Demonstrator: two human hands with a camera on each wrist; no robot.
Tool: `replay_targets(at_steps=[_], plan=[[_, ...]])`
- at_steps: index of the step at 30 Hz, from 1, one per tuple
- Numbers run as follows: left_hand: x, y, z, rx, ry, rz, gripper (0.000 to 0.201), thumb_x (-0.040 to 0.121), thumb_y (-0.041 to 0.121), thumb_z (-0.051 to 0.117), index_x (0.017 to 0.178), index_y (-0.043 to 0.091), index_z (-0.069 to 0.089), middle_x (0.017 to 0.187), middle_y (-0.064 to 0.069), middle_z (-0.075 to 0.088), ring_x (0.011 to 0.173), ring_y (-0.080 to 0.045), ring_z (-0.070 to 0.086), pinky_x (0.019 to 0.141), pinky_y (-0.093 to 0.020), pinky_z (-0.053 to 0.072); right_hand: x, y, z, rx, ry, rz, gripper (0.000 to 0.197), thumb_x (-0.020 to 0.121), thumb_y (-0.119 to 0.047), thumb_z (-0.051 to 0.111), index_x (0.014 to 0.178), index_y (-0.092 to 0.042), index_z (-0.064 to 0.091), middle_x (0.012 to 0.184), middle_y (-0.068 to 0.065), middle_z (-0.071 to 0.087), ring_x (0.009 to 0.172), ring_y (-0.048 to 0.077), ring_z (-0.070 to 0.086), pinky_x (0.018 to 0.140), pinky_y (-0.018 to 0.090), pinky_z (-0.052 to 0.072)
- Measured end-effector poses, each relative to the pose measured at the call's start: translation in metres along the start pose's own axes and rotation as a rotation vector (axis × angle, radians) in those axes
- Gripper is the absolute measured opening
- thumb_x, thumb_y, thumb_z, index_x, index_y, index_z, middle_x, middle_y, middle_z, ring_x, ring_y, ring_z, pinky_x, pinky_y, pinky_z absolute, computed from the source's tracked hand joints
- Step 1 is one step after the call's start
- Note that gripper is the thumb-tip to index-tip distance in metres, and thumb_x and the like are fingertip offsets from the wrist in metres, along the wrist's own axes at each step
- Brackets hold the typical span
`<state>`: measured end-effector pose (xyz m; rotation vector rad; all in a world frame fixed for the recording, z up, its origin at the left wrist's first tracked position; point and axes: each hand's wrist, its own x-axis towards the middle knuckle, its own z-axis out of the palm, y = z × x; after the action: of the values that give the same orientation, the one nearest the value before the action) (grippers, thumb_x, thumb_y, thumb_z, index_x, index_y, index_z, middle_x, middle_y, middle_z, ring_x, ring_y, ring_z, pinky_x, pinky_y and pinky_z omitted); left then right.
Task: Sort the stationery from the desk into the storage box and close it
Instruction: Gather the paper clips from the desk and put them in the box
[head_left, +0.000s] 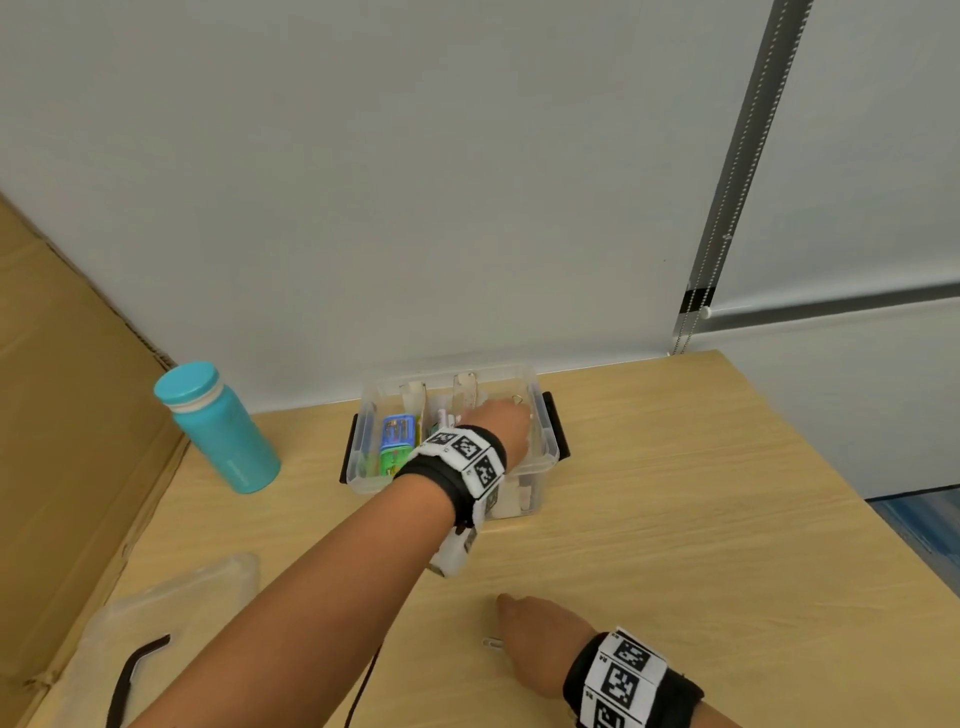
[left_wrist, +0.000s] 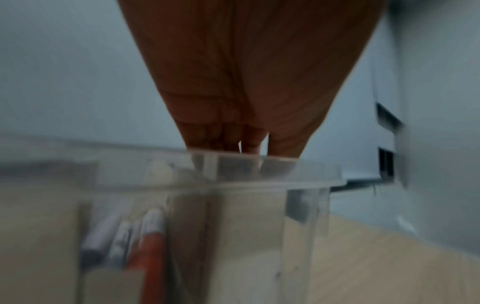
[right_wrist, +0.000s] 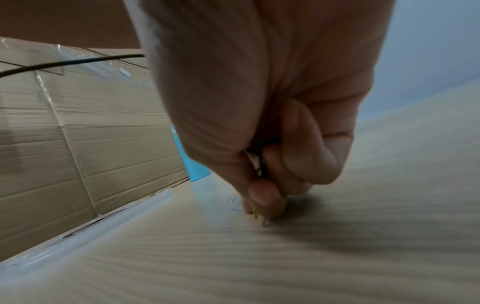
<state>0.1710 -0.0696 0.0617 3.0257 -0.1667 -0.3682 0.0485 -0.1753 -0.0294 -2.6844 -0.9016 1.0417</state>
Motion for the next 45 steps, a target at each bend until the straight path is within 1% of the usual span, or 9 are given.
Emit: replay_targets(at_steps=[7, 11, 16, 22, 26, 32, 39, 43, 45], plan=[[-0.046, -0.036, 0.013, -0.426, 0.253, 0.083, 0.025, 0.098, 0.023, 0.042, 0.12, 0.023, 0.055, 0.124, 0.005, 0.053, 0.11, -0.011, 0.052, 0.097, -0.024, 0.042, 0.001, 0.009, 0.006, 0.133, 0.045, -0.007, 0.037, 0.097, -0.011, 0.038, 0.133, -0.002, 0.037, 0.126, 0.019, 0.054, 0.114, 0.031, 0.053, 0.085, 0.034, 0.039], [-0.068, -0.087, 0.035, -0.373, 0.468, -0.064, 0.033, 0.098, 0.029, 0.04, 0.13, 0.026, 0.047, 0.136, 0.006, 0.045, 0.125, -0.009, 0.041, 0.106, -0.026, 0.032, -0.011, 0.018, -0.001, 0.333, 0.124, -0.057, 0.014, 0.098, -0.026, 0.04, 0.103, -0.015, 0.048, 0.091, 0.001, 0.052, 0.085, 0.018, 0.049, 0.065, 0.023, 0.035], [-0.08, -0.124, 0.068, -0.287, 0.416, -0.216, 0.067, 0.092, 0.058, 0.015, 0.15, 0.025, 0.02, 0.16, 0.004, 0.008, 0.147, -0.014, 0.002, 0.12, -0.034, 0.009, -0.033, 0.016, -0.066, 0.44, 0.385, -0.061, 0.013, 0.099, -0.017, 0.037, 0.092, -0.02, 0.048, 0.077, -0.007, 0.051, 0.066, 0.006, 0.045, 0.061, 0.018, 0.037], [-0.078, -0.123, 0.077, -0.335, 0.498, -0.208, 0.059, 0.097, 0.051, 0.02, 0.15, 0.025, 0.019, 0.16, 0.006, 0.005, 0.147, -0.011, -0.005, 0.117, -0.028, 0.003, 0.003, 0.004, -0.144, 0.191, 0.695, 0.093, 0.007, 0.097, -0.007, 0.043, 0.103, -0.01, 0.044, 0.069, -0.004, 0.048, 0.057, 0.007, 0.046, 0.048, 0.018, 0.03], [-0.078, -0.124, 0.078, -0.338, 0.504, -0.2, 0.055, 0.099, 0.048, 0.022, 0.15, 0.025, 0.021, 0.16, 0.007, 0.002, 0.147, -0.01, -0.007, 0.116, -0.026, 0.002, 0.032, 0.0, -0.154, 0.086, 0.55, 0.244, 0.026, 0.094, 0.0, 0.042, 0.119, -0.004, 0.045, 0.092, 0.009, 0.06, 0.077, 0.023, 0.059, 0.065, 0.028, 0.044], [-0.078, -0.122, 0.078, -0.347, 0.508, -0.211, 0.055, 0.099, 0.047, 0.022, 0.149, 0.024, 0.023, 0.16, 0.007, 0.003, 0.147, -0.01, -0.008, 0.115, -0.025, 0.001, 0.055, -0.009, -0.162, -0.045, 0.4, 0.26, 0.028, 0.095, -0.004, 0.045, 0.122, 0.0, 0.052, 0.123, 0.015, 0.06, 0.11, 0.027, 0.06, 0.089, 0.029, 0.047], [-0.077, -0.124, 0.079, -0.335, 0.506, -0.198, 0.056, 0.099, 0.048, 0.021, 0.149, 0.024, 0.024, 0.16, 0.006, 0.004, 0.147, -0.011, -0.007, 0.117, -0.027, 0.002, 0.063, -0.004, -0.16, -0.049, 0.273, 0.292, 0.032, 0.098, -0.016, 0.047, 0.124, 0.001, 0.054, 0.127, 0.015, 0.058, 0.118, 0.028, 0.056, 0.098, 0.032, 0.043], [-0.077, -0.124, 0.079, -0.335, 0.519, -0.188, 0.055, 0.099, 0.046, 0.023, 0.149, 0.023, 0.025, 0.16, 0.006, 0.005, 0.147, -0.012, -0.006, 0.117, -0.027, 0.002, 0.053, 0.004, -0.154, 0.023, 0.371, 0.228, 0.02, 0.096, -0.013, 0.045, 0.105, -0.003, 0.059, 0.115, 0.015, 0.063, 0.1, 0.027, 0.06, 0.089, 0.032, 0.047], [-0.077, -0.124, 0.078, -0.332, 0.509, -0.188, 0.055, 0.099, 0.046, 0.023, 0.149, 0.022, 0.025, 0.16, 0.006, 0.005, 0.147, -0.013, -0.005, 0.119, -0.029, 0.004, 0.043, 0.007, -0.144, 0.109, 0.469, 0.186, 0.023, 0.096, -0.015, 0.043, 0.111, -0.005, 0.058, 0.112, 0.011, 0.064, 0.098, 0.025, 0.061, 0.087, 0.032, 0.049]])
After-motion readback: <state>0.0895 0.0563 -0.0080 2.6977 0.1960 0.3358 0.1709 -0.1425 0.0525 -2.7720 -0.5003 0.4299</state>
